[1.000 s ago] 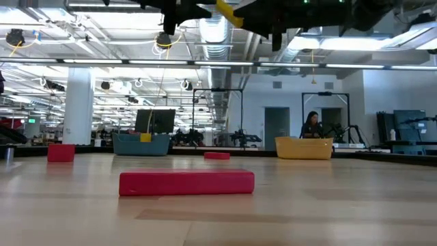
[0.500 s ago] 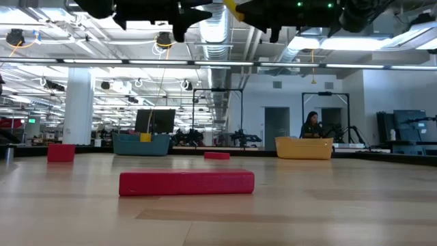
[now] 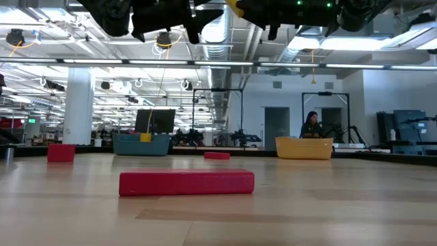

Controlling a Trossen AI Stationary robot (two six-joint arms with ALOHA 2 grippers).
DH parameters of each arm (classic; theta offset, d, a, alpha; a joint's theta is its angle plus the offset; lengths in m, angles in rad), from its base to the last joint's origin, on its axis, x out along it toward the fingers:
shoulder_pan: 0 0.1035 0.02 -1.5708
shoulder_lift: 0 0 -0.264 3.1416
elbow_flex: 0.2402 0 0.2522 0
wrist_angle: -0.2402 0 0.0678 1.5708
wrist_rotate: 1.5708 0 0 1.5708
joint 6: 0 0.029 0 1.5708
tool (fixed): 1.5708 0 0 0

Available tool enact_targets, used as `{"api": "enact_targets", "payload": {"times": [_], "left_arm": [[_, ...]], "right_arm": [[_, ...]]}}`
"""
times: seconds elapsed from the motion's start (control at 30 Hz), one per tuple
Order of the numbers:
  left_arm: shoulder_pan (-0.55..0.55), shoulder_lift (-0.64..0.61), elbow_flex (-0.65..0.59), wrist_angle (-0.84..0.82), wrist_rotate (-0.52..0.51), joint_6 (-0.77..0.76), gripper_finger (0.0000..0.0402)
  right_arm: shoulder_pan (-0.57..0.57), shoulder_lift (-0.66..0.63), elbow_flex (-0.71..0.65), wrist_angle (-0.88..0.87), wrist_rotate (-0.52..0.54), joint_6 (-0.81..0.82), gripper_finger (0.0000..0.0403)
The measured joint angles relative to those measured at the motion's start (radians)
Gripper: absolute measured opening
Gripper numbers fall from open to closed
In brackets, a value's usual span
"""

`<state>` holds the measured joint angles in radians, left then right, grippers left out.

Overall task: Sort & place blocks by color
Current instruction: Put the yellow block into the green bin

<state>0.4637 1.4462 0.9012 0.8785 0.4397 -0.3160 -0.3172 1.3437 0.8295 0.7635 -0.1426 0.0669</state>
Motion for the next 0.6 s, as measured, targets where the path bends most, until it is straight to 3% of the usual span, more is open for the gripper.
{"api": "enact_targets", "payload": {"times": [0.6], "left_arm": [[-0.035, 0.014, 0.089, -0.044, -0.013, 0.054, 0.0263]], "right_arm": [[0.003, 0.0, 0.0, 0.006, -0.052, 0.003, 0.0107]]}}
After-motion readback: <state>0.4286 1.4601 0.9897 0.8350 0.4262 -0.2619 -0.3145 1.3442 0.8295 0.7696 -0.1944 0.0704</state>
